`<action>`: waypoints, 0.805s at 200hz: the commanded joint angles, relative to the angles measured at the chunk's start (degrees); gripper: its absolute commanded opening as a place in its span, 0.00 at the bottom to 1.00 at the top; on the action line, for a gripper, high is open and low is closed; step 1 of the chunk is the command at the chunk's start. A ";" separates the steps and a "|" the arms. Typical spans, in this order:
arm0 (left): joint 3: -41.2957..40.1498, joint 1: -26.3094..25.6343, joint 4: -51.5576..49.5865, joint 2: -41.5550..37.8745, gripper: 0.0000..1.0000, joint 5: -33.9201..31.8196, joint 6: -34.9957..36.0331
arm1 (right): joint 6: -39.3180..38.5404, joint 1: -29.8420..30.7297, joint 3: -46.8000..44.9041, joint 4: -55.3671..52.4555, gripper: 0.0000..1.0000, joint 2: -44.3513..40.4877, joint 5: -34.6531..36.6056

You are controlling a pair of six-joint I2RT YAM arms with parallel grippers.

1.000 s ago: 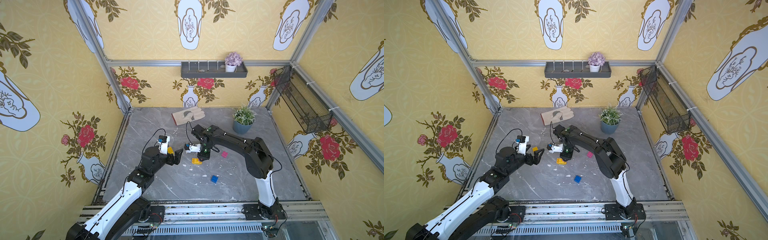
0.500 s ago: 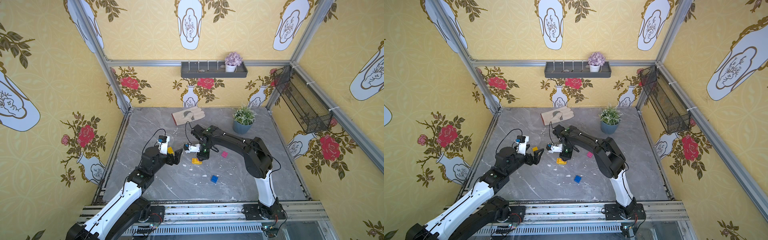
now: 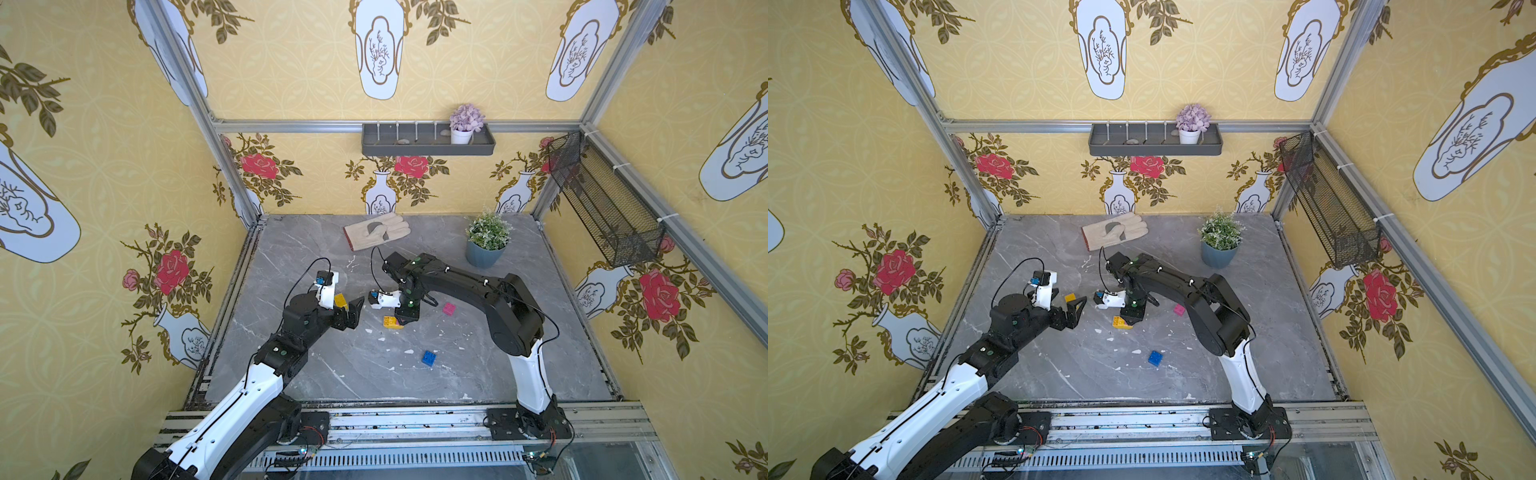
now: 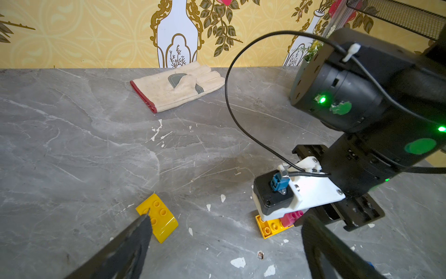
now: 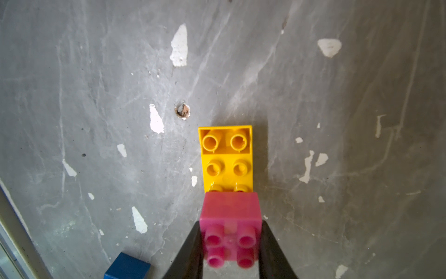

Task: Assemble the letter s with lego
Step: Assemble the lego brick with the lego brick.

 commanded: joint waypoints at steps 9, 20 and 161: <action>-0.27 0.05 0.03 -0.20 0.99 -0.33 0.70 | -0.66 0.26 0.71 0.69 0.14 0.83 -0.33; -0.16 0.05 0.01 -0.29 0.99 -0.35 0.79 | -0.92 0.33 0.82 0.63 0.14 1.06 -0.33; -0.12 0.07 -0.26 -0.03 0.99 -0.29 0.81 | -1.13 0.55 0.20 0.89 0.14 2.50 -1.18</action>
